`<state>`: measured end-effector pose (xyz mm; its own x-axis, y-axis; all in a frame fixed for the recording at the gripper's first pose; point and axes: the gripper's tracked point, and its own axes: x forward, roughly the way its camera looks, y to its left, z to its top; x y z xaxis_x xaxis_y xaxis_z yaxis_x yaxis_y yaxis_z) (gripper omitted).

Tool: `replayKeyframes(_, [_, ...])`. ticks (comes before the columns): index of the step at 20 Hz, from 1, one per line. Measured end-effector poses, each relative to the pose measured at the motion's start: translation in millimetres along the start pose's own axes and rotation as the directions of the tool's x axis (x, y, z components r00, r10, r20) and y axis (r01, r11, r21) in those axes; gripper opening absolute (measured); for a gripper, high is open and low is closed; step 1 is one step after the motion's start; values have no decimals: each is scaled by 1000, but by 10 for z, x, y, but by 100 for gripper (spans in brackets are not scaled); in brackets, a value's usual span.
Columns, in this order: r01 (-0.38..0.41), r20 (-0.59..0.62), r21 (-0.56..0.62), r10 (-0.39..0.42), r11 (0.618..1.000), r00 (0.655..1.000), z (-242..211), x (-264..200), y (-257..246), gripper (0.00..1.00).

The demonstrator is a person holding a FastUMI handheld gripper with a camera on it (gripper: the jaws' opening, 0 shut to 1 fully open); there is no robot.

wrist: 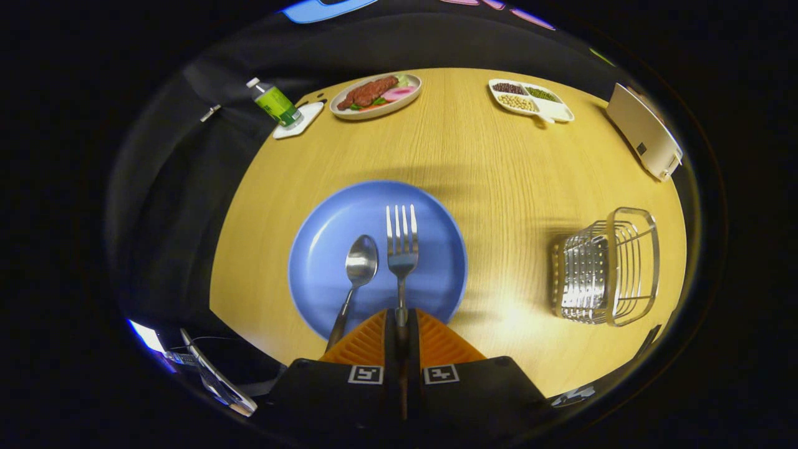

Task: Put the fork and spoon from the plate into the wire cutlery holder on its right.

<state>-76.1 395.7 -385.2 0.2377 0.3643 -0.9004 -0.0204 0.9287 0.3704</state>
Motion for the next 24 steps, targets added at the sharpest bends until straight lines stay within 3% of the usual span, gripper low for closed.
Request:
replayKeyframes(4, [-1, 84, -64, 6, 998, 996, 238, -539, -230, 9])
replayKeyframes(9, [59, 54, -102, -54, 993, 997, 261, -1066, -850, 9])
replayKeyframes(12, [112, -32, -141, -118, 984, 993, 189, -1243, -1337, 9])
replayKeyframes(14, [101, -133, -150, -121, 984, 984, 76, -1325, -1533, 9])
replayKeyframes(17, [48, -282, -119, -80, 992, 956, -64, -1322, -1662, 9])
replayKeyframes(19, [52, -355, -133, -96, 990, 930, -84, -1265, -1788, 9])
replayKeyframes(24, [25, -535, -155, -105, 988, 838, -88, -1086, -1836, 9])
